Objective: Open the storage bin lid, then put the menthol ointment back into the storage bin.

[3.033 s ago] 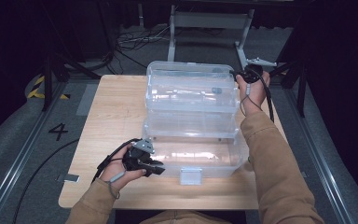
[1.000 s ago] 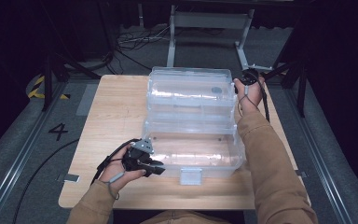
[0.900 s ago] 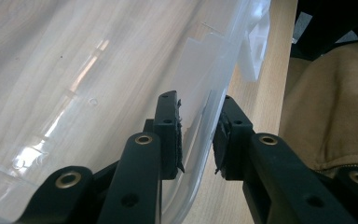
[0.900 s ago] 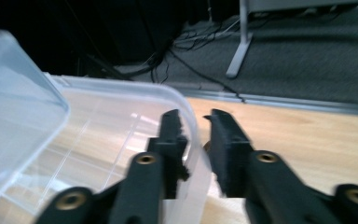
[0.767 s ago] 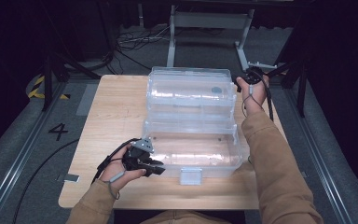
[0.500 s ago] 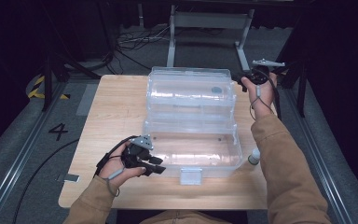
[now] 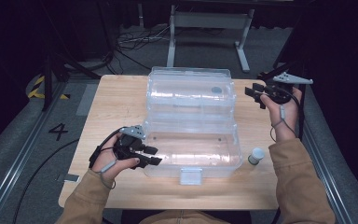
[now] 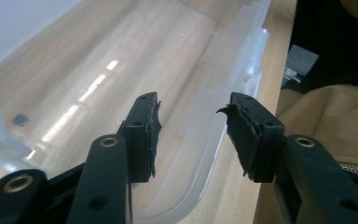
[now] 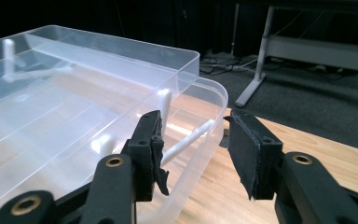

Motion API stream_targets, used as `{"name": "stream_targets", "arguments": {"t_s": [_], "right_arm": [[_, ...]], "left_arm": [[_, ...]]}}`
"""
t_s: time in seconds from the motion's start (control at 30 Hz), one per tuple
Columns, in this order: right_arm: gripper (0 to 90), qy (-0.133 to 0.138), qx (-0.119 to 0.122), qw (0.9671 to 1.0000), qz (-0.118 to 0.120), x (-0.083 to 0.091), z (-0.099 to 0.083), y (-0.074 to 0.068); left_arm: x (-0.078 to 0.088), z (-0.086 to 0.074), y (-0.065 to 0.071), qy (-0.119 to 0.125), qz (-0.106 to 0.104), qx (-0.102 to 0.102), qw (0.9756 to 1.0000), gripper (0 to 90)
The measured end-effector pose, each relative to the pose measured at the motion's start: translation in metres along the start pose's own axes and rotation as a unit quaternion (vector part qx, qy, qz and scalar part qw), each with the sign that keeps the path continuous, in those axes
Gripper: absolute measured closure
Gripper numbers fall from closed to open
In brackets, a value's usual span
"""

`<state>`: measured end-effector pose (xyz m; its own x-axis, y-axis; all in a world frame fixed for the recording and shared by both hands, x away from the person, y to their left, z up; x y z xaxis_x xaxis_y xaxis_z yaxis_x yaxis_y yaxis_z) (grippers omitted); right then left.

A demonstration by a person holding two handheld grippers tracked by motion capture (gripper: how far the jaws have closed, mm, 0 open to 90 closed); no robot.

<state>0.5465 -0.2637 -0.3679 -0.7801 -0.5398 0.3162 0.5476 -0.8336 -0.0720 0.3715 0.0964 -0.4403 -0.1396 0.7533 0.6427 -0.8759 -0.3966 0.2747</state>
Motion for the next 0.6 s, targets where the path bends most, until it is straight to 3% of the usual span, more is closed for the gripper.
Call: {"name": "stream_targets", "arguments": {"t_s": [0.1, 0.33, 0.53, 0.6], "right_arm": [[54.4, 0.015, 0.005, 0.9999, 0.0, 0.017, -0.001, -0.007], [51.5, 0.008, 0.005, 0.9999, 0.007, 0.04, -0.01, -0.021], [48.1, -0.037, 0.014, 0.9992, 0.01, 0.052, -0.017, -0.029], [48.1, -0.04, 0.017, 0.999, 0.008, 0.054, -0.017, -0.029]], "left_arm": [[0.003, 0.0, -0.003, 0.002, 0.008, 0.004, 1.0, 53.8], [0.006, -0.001, -0.005, 0.003, 0.015, 0.012, 0.9998, 53.9], [0.009, 0.0, -0.007, 0.003, 0.02, 0.012, 0.9997, 53.2], [0.01, 0.0, -0.008, 0.004, 0.022, 0.012, 0.9997, 52.8]]}}
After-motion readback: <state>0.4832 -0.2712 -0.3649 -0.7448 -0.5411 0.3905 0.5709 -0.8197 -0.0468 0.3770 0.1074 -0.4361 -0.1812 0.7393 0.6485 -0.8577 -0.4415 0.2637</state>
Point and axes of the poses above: each handheld gripper's, and its own axes: x roughly backward along the jaws, z roughly out of its top, y roughly to its right, the point moved 9 cm from there along -x, roughly forward along the jaws, and after that the axes turned 3 degrees about y, right-handed, at the moved point
